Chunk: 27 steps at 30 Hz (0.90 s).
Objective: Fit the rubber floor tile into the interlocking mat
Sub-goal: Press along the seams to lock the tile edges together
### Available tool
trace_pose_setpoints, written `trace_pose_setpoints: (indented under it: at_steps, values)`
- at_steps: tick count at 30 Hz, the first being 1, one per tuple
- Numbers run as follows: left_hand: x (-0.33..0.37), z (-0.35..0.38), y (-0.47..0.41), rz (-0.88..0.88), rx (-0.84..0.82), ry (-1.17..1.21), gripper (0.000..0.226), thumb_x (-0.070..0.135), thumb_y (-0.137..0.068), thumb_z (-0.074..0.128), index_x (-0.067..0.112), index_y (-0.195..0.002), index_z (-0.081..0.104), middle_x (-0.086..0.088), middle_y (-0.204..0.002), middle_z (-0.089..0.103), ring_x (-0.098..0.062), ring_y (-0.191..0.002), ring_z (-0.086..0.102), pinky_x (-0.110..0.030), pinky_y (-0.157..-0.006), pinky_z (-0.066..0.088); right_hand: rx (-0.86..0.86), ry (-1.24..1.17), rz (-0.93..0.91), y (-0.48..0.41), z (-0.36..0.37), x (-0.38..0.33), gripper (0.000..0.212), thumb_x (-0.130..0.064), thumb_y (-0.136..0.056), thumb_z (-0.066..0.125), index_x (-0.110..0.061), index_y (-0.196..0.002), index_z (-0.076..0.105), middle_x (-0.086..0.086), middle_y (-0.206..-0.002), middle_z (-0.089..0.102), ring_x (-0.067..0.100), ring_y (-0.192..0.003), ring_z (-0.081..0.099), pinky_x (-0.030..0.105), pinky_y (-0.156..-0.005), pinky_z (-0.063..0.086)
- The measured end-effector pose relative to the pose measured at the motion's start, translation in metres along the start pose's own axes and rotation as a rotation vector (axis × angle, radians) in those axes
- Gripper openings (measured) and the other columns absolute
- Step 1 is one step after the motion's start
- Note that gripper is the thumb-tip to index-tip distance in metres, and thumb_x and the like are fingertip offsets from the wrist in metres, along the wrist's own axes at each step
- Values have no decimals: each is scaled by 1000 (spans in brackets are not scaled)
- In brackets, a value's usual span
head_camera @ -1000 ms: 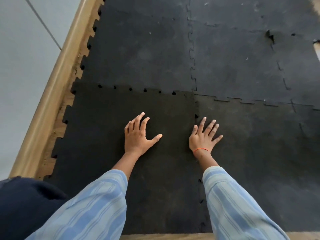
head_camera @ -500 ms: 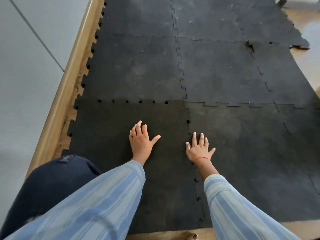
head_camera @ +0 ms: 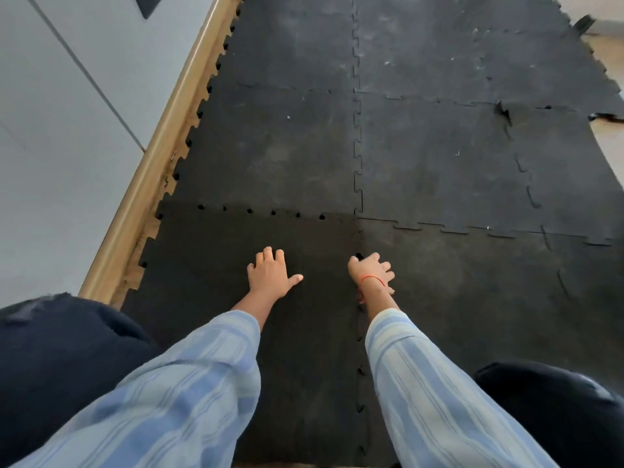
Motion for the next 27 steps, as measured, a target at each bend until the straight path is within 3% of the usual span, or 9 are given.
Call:
trace_pose_setpoints:
  at_steps: [5, 9, 14, 20, 27]
  values:
    - [-9, 14, -26, 98, 260, 100, 66, 57, -89, 49, 17, -140, 36, -7, -154, 24, -26, -140, 24, -44, -113, 24, 164, -65, -60, -37, -1, -12, 56, -42, -93, 41, -9, -137, 33, 20, -146, 29, 37, -135, 24, 54, -109, 26]
    - [-26, 24, -49, 195, 362, 102, 79, 66, -83, 49, 16, -143, 35, -5, -154, 25, -23, -140, 24, -43, -116, 20, 283, -75, 21, -66, -1, -10, 58, -44, -92, 43, -7, -136, 35, 22, -145, 28, 38, -135, 22, 55, -111, 21]
    - [-36, 30, -60, 280, 478, 217, 85, 78, -73, 42, 17, -133, 47, -5, -147, 36, -26, -133, 34, -47, -111, 29, 420, -26, -199, -90, 6, -28, 50, -40, -96, 36, -6, -133, 41, 23, -146, 30, 37, -137, 22, 51, -114, 18]
    - [-38, 31, -61, 265, 479, 268, 84, 78, -70, 43, 20, -130, 52, -2, -145, 40, -25, -129, 38, -45, -110, 31, 501, 61, -285, -113, 14, -31, 37, -31, -101, 27, -11, -128, 43, 19, -142, 32, 36, -134, 24, 56, -114, 14]
    - [-37, 33, -60, 263, 478, 245, 82, 77, -72, 45, 20, -131, 50, -2, -145, 39, -26, -129, 39, -47, -110, 31, 643, 250, -370, -119, 26, -22, 31, -18, -97, 38, -10, -127, 40, 22, -133, 37, 39, -126, 31, 67, -109, 15]
Point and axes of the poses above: each hand's wrist, its own y-axis away from the middle knuckle, its own z-axis out of the palm, x = y × z, the point moved 2 cm from there along -y, towards the middle knuckle
